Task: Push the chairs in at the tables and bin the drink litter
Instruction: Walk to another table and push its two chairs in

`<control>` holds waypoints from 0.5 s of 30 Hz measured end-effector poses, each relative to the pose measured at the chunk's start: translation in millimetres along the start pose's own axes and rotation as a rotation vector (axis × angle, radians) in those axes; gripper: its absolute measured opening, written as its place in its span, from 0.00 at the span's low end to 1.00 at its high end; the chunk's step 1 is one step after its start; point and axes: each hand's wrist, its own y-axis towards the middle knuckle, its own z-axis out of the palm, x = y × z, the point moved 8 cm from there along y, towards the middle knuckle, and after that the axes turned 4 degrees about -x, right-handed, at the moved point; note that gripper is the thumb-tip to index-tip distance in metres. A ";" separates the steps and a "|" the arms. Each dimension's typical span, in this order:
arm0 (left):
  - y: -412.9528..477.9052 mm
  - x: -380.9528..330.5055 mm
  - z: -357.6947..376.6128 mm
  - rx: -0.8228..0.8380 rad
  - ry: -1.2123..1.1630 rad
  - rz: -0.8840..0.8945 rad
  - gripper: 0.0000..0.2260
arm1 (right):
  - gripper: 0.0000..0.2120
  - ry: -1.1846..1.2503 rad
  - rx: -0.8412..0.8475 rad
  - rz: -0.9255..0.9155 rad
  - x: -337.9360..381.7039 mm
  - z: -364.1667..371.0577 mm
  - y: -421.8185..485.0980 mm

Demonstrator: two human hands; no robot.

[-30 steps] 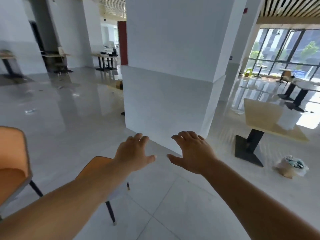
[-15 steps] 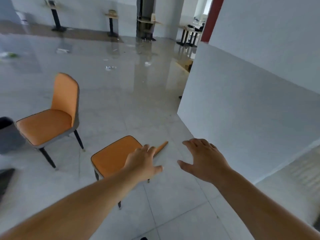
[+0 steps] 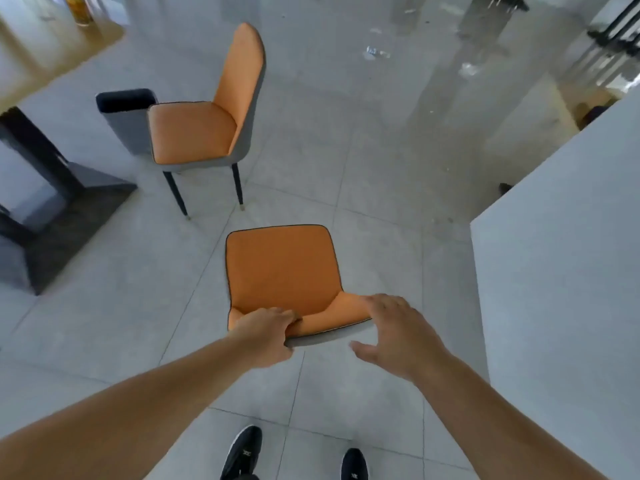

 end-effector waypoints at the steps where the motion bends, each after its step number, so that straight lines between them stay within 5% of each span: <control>1: -0.7 2.0 2.6 -0.014 -0.025 -0.044 0.11 | 0.40 0.013 0.030 -0.042 -1.4 10.0 13.2; 4: -7.2 11.3 7.4 -0.062 -0.096 -0.272 0.12 | 0.37 0.039 0.120 -0.115 -4.7 39.0 44.9; 7: -16.8 21.1 17.3 -0.113 -0.208 -0.470 0.15 | 0.23 0.005 0.112 -0.164 -6.1 62.7 58.1; 15: -26.5 34.7 19.3 -0.155 -0.220 -0.514 0.10 | 0.13 -0.009 0.032 -0.226 -0.3 71.1 81.6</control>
